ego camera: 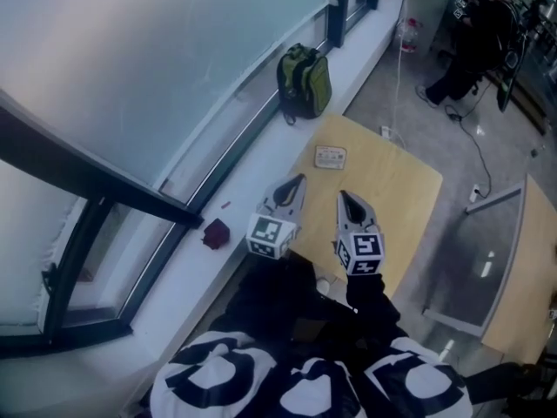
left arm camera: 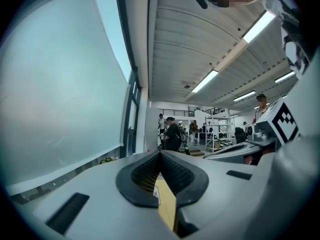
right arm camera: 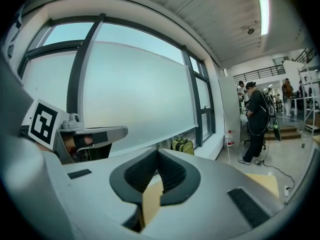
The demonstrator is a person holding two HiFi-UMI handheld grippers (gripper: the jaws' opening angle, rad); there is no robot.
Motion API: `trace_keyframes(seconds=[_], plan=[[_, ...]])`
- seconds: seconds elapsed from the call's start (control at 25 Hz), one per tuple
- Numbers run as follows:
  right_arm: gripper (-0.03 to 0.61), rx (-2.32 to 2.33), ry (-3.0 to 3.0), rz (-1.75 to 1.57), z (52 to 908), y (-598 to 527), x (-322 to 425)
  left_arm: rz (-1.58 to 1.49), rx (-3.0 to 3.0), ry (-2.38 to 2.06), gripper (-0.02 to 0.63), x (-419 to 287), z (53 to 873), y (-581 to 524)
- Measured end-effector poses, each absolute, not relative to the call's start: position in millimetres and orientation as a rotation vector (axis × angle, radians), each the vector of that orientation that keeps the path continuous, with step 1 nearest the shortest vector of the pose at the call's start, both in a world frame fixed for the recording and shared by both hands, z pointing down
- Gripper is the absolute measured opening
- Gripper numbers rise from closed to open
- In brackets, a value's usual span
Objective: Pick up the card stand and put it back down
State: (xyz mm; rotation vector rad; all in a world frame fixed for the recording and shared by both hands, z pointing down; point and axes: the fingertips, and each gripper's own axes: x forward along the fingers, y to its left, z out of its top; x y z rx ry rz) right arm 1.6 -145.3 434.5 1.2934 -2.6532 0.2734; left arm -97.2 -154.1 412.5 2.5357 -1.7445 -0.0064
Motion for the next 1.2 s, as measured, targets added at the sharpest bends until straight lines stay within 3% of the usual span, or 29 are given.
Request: trace_keyframes(seconds=[0.6,1.2], plan=[[0.014,1.386,-2.611,0.219,414,-121,39,-0.040,2.563,-1.785,0.008,-43,393,-126],[0.014,1.377,-2.679,0.179,398,-127,35,-0.016,2.580,-1.803,0.008,-41,388,-128]])
